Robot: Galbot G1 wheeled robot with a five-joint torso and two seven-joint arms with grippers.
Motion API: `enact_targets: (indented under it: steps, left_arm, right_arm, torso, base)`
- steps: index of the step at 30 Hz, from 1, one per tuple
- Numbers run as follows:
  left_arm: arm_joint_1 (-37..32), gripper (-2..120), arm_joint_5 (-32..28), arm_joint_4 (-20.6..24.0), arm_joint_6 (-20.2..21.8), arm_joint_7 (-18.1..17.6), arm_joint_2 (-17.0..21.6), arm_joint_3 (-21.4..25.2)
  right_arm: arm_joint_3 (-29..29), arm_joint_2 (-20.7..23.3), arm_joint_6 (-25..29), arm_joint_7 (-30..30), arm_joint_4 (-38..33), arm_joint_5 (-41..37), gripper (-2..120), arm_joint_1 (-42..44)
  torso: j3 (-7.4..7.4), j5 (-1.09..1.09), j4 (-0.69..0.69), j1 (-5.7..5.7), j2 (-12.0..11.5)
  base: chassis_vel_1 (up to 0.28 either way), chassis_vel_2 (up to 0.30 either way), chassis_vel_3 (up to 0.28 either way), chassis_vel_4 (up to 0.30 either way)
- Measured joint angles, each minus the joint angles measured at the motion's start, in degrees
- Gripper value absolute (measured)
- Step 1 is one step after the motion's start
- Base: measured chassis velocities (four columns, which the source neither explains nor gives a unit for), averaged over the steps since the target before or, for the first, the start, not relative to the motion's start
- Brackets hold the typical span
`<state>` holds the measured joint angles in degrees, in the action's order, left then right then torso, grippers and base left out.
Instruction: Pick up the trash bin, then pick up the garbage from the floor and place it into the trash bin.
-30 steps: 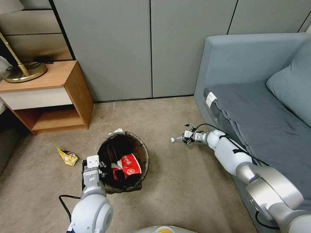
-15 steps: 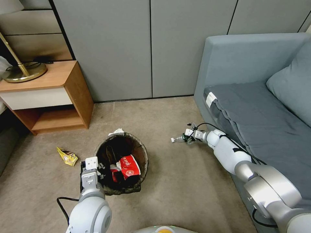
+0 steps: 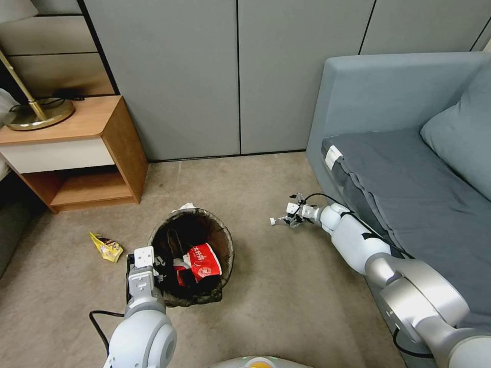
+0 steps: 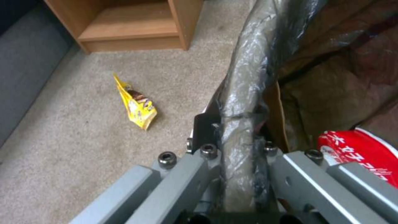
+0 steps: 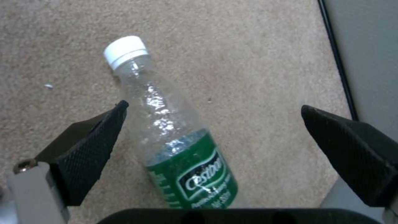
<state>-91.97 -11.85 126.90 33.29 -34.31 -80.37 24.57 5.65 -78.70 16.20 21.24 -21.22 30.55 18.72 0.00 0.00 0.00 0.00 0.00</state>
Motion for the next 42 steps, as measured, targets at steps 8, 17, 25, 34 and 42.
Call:
enact_targets:
  steps: [8,17,25,34,42]
  left_arm:
    - [0.09,0,-0.09,-0.09,0.08,-0.06,0.09,-0.01]
    - [-0.87,0,0.19,-0.02,0.12,-0.13,0.04,0.24]
    - [-0.92,0,0.64,-0.49,0.12,-0.13,0.06,0.01]
    - [-0.75,0,0.63,-0.80,0.13,-0.13,0.15,0.03]
    - [-0.40,0,0.52,-1.28,0.15,-0.13,0.19,0.04]
  right_arm:
    - [0.17,-0.26,-0.63,-0.08,0.68,-0.81,100,-0.06]
    - [0.19,-0.09,-2.50,1.39,2.31,-4.88,100,-0.67]
    - [-1.04,-1.11,-5.27,2.43,3.20,-9.86,100,-0.67]
    - [-1.51,-2.10,-6.25,3.05,4.59,-10.26,100,-2.34]
    - [-3.05,-3.09,-7.42,3.29,5.83,-10.48,100,-2.47]
  torso:
    - [0.00,0.00,0.00,0.00,0.00]
    - [0.00,0.00,0.00,0.00,0.00]
    - [0.00,0.01,0.00,0.00,0.00]
    - [0.00,0.00,0.00,0.00,0.00]
    - [0.00,0.00,0.00,-0.01,0.00]
  base:
    - [0.000,0.000,0.000,0.000]
    - [0.000,0.000,0.000,0.000]
    - [0.000,0.000,0.000,0.000]
    - [0.000,0.000,0.000,0.000]
    - [0.000,0.000,0.000,0.000]
